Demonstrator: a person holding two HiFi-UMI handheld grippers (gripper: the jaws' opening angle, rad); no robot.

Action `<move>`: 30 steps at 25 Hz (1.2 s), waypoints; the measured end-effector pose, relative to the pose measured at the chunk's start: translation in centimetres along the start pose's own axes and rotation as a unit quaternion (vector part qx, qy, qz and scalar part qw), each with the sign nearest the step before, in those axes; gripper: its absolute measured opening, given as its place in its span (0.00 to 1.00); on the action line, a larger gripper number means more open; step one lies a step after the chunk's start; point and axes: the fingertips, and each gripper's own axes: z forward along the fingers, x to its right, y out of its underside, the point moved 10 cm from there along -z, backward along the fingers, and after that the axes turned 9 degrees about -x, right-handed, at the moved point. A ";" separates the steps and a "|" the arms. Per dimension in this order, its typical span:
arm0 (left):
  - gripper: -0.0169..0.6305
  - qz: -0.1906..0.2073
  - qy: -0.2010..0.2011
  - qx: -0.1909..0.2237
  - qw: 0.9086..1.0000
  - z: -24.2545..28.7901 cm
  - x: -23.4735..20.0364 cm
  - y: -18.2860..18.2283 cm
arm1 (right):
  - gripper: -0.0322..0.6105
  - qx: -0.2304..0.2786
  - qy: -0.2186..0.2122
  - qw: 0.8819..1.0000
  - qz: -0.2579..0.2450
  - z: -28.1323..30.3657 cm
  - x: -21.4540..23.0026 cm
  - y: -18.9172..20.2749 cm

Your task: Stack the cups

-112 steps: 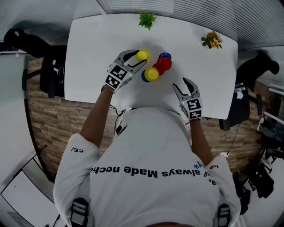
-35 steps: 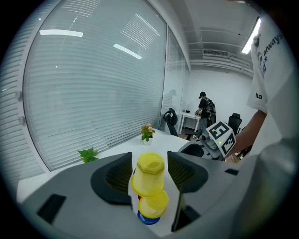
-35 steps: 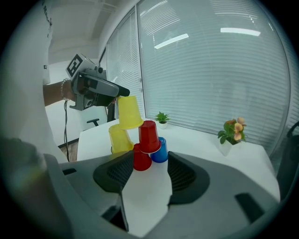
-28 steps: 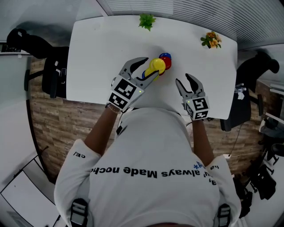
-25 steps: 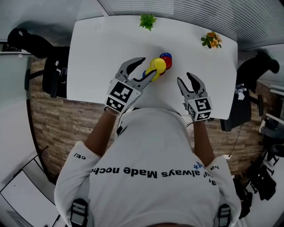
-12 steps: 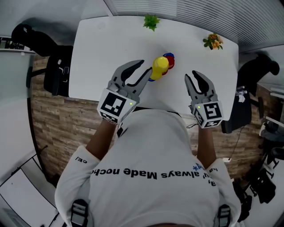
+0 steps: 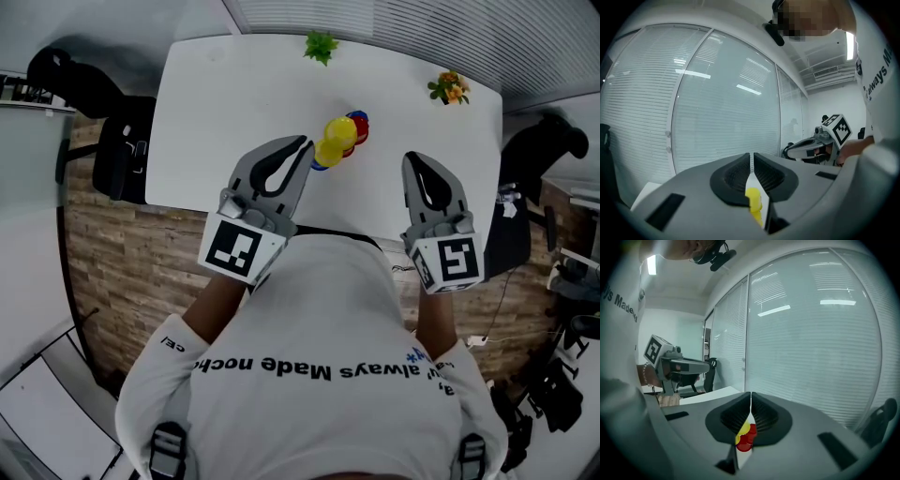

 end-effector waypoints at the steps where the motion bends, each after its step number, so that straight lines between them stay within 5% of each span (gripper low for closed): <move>1: 0.09 0.000 -0.005 -0.001 1.000 -0.1 0.2 -0.2 | 0.07 0.002 0.000 1.000 -0.001 -0.2 -0.1 -0.3; 30: 0.08 0.001 -0.009 0.009 1.000 -1.6 2.1 -0.9 | 0.06 0.010 -0.010 1.000 -0.006 -2.3 -1.3 -1.7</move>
